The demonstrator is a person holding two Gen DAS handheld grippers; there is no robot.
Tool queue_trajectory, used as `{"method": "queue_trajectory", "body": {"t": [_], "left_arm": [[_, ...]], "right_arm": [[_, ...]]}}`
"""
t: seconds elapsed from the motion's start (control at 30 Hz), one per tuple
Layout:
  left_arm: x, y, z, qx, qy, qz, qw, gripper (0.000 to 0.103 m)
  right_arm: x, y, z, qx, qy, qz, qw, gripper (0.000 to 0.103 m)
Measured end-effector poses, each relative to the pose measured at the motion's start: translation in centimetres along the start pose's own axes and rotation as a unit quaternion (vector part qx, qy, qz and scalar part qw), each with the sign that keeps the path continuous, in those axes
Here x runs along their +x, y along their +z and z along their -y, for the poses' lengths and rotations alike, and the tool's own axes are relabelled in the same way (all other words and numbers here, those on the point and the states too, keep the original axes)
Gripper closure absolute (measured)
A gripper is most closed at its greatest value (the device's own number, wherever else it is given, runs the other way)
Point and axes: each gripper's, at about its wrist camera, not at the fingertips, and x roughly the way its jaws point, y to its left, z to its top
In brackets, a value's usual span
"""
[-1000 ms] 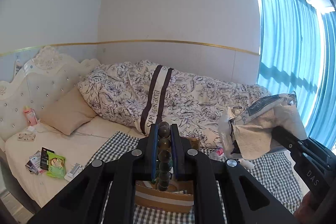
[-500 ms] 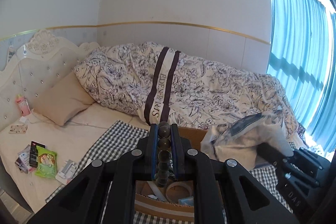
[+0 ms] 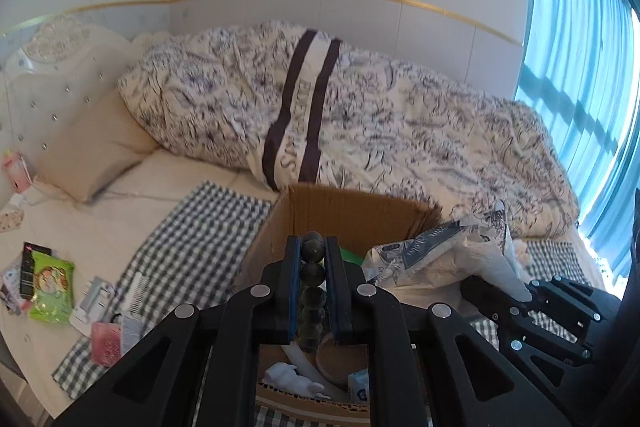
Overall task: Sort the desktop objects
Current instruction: 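Open the right tool to drop the plastic bag while the left tool releases the bracelet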
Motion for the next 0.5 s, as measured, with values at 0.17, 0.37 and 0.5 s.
{"method": "queue_trajectory", "body": {"t": [0.17, 0.37, 0.5], "left_arm": [[2.7, -0.9, 0.1, 0.002, -0.005, -0.024, 0.9997, 0.092], [4.6, -2.0, 0.2, 0.003, -0.009, -0.048, 0.9988, 0.092], [5.3, -2.3, 0.3, 0.002, -0.007, -0.056, 0.9984, 0.090]], "right_arm": [[2.3, -0.8, 0.5, 0.008, 0.006, -0.018, 1.000, 0.087], [3.8, -1.5, 0.8, 0.009, 0.004, -0.024, 1.000, 0.073], [3.5, -1.6, 1.0, 0.010, -0.003, -0.015, 1.000, 0.043]]}}
